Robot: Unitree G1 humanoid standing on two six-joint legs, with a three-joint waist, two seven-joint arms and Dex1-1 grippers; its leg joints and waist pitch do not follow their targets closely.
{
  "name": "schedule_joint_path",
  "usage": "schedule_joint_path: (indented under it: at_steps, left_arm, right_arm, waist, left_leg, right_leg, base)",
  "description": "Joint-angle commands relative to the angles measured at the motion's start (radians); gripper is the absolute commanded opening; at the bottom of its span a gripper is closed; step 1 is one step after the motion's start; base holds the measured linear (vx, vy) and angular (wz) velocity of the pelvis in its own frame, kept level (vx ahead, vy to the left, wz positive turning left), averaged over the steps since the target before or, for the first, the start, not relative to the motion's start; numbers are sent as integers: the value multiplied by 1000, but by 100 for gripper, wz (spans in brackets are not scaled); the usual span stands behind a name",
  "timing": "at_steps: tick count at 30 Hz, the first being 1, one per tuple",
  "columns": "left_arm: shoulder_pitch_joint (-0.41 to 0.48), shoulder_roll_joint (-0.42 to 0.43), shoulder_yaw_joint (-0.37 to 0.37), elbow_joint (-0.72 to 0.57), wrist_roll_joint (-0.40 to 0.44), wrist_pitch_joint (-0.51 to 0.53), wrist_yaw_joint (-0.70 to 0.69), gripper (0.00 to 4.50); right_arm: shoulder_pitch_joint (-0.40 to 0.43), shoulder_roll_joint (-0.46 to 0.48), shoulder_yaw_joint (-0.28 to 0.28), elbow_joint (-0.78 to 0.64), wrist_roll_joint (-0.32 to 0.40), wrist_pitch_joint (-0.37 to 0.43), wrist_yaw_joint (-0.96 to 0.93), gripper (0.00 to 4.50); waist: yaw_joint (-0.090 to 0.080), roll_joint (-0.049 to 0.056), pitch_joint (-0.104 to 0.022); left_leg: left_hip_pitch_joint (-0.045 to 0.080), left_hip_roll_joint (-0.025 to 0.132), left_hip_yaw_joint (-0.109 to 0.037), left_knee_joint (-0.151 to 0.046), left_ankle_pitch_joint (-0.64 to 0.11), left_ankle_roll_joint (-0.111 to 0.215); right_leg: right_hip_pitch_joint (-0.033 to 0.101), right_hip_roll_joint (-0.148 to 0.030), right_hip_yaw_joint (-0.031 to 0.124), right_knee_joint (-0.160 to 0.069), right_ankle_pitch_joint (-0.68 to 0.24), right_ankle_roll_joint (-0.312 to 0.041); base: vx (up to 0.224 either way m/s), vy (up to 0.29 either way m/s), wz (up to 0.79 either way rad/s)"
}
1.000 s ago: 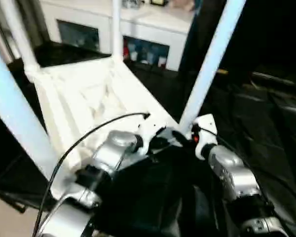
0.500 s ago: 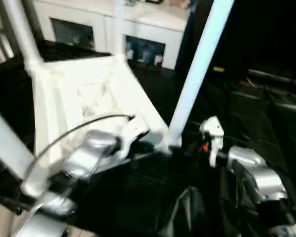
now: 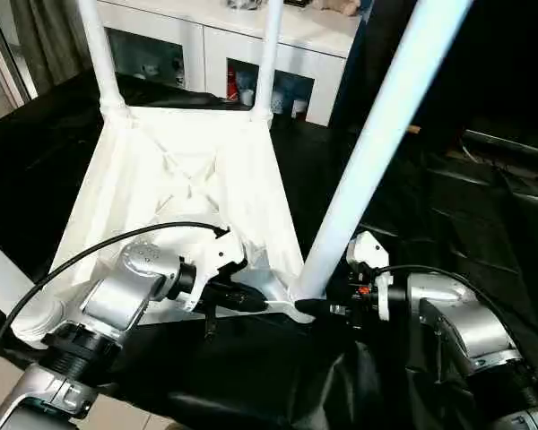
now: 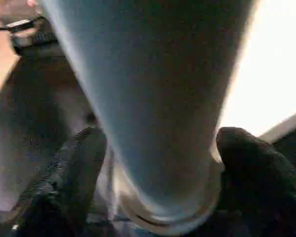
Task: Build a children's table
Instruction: Rotate leg to tighten
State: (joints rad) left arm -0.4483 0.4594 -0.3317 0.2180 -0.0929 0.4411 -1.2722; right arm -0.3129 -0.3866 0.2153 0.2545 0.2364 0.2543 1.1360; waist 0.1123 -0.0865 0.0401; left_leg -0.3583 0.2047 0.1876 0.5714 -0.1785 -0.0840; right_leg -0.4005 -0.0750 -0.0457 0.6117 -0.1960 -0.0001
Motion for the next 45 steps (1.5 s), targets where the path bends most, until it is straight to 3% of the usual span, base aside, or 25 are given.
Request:
schedule_joint_path:
  at_steps: [1, 8, 11, 12, 14, 15, 17, 18, 19, 21, 23, 28, 29, 32, 33, 35, 36, 38, 39, 41, 42, 43, 45]
  left_arm:
    - [-3, -15, -9, -34, -43, 4, -18, 0]
    - [-3, -23, 5, -17, -33, 6, 18, 0]
    - [-32, -71, 24, 51, 21, 12, 156, 0]
    - [-56, -109, 43, 101, 48, 19, 254, 0]
    - [-92, -167, 76, 169, 78, 45, 399, 0]
    - [-110, -196, 95, 200, 82, 56, 460, 0]
    - [-133, -240, 116, 239, 80, 61, 530, 0]
    - [-137, -245, 117, 245, 82, 59, 540, 0]
    - [-162, -286, 118, 287, 94, 42, 607, 0]
    - [-188, -324, 121, 329, 103, 18, 670, 0]
    - [-213, -350, 120, 368, 115, -2, 705, 0]
    - [-231, -352, 91, 393, 126, -37, 680, 0]
    - [-224, -337, 78, 380, 123, -44, 637, 0]
    - [-208, -313, 64, 360, 118, -78, 581, 0]
    - [-207, -308, 63, 362, 118, -78, 576, 0]
    - [-200, -294, 64, 361, 111, -119, 547, 0]
    - [-198, -290, 70, 361, 106, -144, 542, 0]
    - [-191, -284, 76, 352, 96, -185, 521, 0]
    - [-186, -282, 79, 343, 88, -202, 510, 0]
    - [-179, -291, 100, 328, 68, -221, 524, 0]
    - [-177, -297, 107, 330, 70, -251, 552, 0]
    - [-179, -297, 106, 336, 74, -265, 561, 0]
    - [-181, -292, 98, 352, 77, -270, 550, 0]
  right_arm:
    - [-9, -7, 5, -11, 17, 10, 26, 346]
    - [3, 22, -18, -10, 48, 35, 9, 283]
    - [4, 58, -43, 35, 20, 30, -105, 274]
    - [0, 81, -59, 73, -8, 31, -187, 259]
    - [-3, 115, -86, 121, -34, 33, -295, 237]
    - [-3, 132, -103, 139, -38, 40, -343, 235]
    - [-1, 162, -131, 156, -37, 50, -418, 232]
    - [-1, 167, -135, 157, -38, 51, -430, 212]
    - [-3, 204, -155, 169, -43, 54, -520, 206]
    - [-11, 236, -163, 176, -58, 48, -595, 201]
    - [-22, 267, -168, 174, -70, 38, -639, 198]
    - [-35, 292, -147, 133, -71, 8, -610, 197]
    - [-32, 274, -137, 118, -60, -11, -559, 197]
    - [-29, 247, -134, 108, -50, -32, -512, 197]
    - [-31, 238, -134, 108, -48, -31, -500, 197]
    - [-38, 207, -137, 113, -53, -42, -477, 197]
    - [-43, 188, -141, 117, -61, -49, -468, 197]
    - [-47, 158, -150, 117, -66, -63, -446, 197]
    - [-47, 142, -156, 111, -62, -68, -428, 197]
    - [-32, 95, -177, 71, -31, -51, -374, 197]
    - [-4, 45, -191, 19, -2, -34, -313, 197]
    - [5, 28, -194, 4, 6, -31, -292, 197]
    - [25, -4, -197, -19, 17, -23, -256, 197]
  waist:
    - [0, 2, -51]
    - [1, 2, -52]
    - [0, 1, -50]
    - [0, 2, -44]
    - [-1, -5, -44]
    - [0, -3, -42]
    - [-1, -4, -44]
    - [0, -7, -45]
    - [0, 3, -45]
    - [2, 6, -48]
    - [1, 7, -48]
    - [2, 11, -51]
    - [1, 6, -50]
    - [4, 8, -51]
    - [5, 1, -50]
    - [5, 5, -50]
    - [6, -3, -51]
    - [9, 0, -55]
    - [8, -7, -54]
    - [15, -1, -56]
    - [20, -1, -59]
    - [25, 0, -61]
    - [27, 2, -62]
  left_leg:
    - [10, 29, -7, -60, -158, 35]
    - [11, 28, -7, -60, -162, 30]
    - [11, 28, -6, -61, -164, 22]
    - [17, 27, -3, -63, -195, 9]
    - [15, 26, -5, -63, -230, -12]
    - [17, 25, -8, -65, -252, -22]
    - [18, 23, -10, -64, -263, -23]
    - [16, 23, -10, -63, -253, -16]
    - [14, 23, -10, -65, -242, -11]
    - [20, 22, -8, -63, -245, -12]
    - [17, 21, -9, -65, -249, -16]
    - [14, 22, -10, -67, -245, -7]
    - [12, 22, -9, -66, -243, -2]
    - [10, 23, -9, -65, -219, 10]
    - [8, 23, -7, -64, -208, 18]
    - [8, 23, -6, -62, -195, 26]
    - [5, 23, -6, -62, -183, 30]
    - [3, 23, -6, -59, -152, 37]
    - [1, 23, -4, -57, -134, 48]
    - [5, 26, -4, -55, -129, 54]
    - [9, 27, 1, -49, -110, 69]
    - [1, 28, 1, -45, -95, 87]
    - [-2, 29, -2, -45, -82, 98]
  right_leg:
    - [46, -58, 37, -60, -112, -206]
    - [46, -59, 37, -60, -128, -204]
    - [43, -59, 38, -63, -140, -201]
    - [35, -59, 39, -73, -196, -194]
    - [39, -64, 39, -79, -293, -166]
    - [37, -65, 38, -86, -360, -139]
    - [36, -67, 38, -93, -409, -112]
    - [36, -68, 39, -95, -405, -103]
    - [34, -66, 41, -94, -381, -103]
    - [31, -62, 40, -94, -349, -111]
    - [34, -61, 38, -93, -342, -109]
    - [38, -60, 38, -89, -282, -116]
    - [39, -61, 39, -88, -277, -121]
    - [42, -63, 39, -85, -258, -125]
    - [43, -63, 38, -84, -253, -128]
    - [43, -63, 39, -84, -247, -131]
    - [46, -63, 38, -84, -242, -129]
    - [47, -63, 38, -78, -203, -134]
    - [47, -62, 37, -74, -174, -142]
    - [47, -63, 37, -71, -151, -153]
    - [44, -59, 39, -64, -86, -172]
    - [51, -56, 38, -56, -10, -188]
    - [54, -57, 35, -51, 33, -187]
  base:
    - [0, 0, 0]
    - [0, 0, 0]
    - [0, 0, 0]
    - [0, 0, 0]
    - [0, 0, 0]
    - [0, 0, 0]
    - [0, 0, 0]
    - [0, 0, 0]
    - [0, 0, 0]
    - [0, 0, 0]
    - [0, 0, 0]
    - [0, 0, 0]
    - [0, 0, 0]
    - [0, 0, 0]
    - [0, 0, 0]
    - [0, 0, 0]
    - [0, 0, 0]
    - [0, 0, 0]
    - [0, 0, 0]
    - [0, 0, 0]
    - [0, 0, 0]
    - [0, 0, 0]
    - [0, 0, 0]
